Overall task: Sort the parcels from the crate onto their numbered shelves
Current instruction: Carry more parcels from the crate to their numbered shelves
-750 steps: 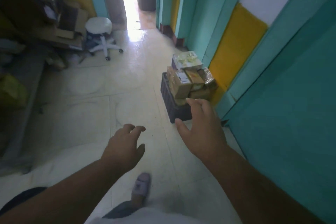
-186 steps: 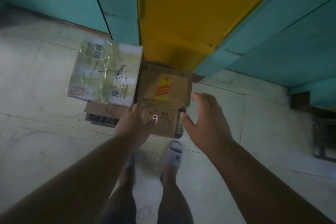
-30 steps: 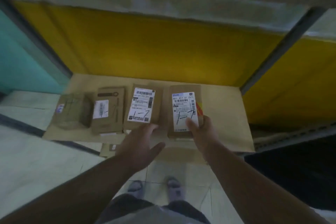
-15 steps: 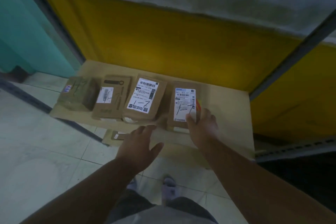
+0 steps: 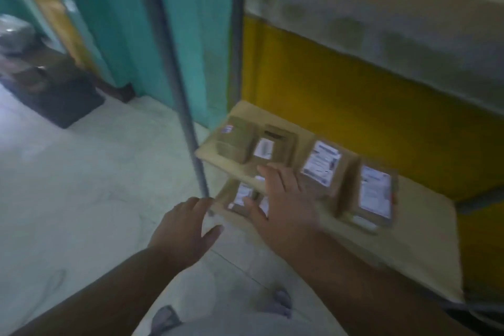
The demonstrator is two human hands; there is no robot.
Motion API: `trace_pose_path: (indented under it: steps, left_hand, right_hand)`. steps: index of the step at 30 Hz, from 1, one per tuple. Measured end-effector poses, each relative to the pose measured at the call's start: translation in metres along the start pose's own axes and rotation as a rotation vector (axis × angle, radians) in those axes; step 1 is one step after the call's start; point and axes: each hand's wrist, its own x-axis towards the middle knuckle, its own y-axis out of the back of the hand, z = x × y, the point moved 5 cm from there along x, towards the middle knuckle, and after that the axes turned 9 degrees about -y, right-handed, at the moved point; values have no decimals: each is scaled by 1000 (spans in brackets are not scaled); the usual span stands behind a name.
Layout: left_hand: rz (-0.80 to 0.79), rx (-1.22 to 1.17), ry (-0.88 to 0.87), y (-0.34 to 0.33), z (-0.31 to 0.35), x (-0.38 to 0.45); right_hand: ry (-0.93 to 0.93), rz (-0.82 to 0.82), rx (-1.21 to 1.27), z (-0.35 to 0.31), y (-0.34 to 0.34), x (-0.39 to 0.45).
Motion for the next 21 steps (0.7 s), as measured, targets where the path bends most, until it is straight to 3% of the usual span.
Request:
trace_pose_path:
  steps: [5, 10, 21]
  left_hand:
    - [95, 114, 210, 83, -151, -85]
    - [133, 125, 388, 146, -254, -133]
    - [253, 109, 611, 255, -466, -85]
  right_hand:
    - [233, -26, 92, -176, -55, 18]
    - [360, -93, 64, -309, -86, 53]
    - [574, -177, 4, -530, -175, 233]
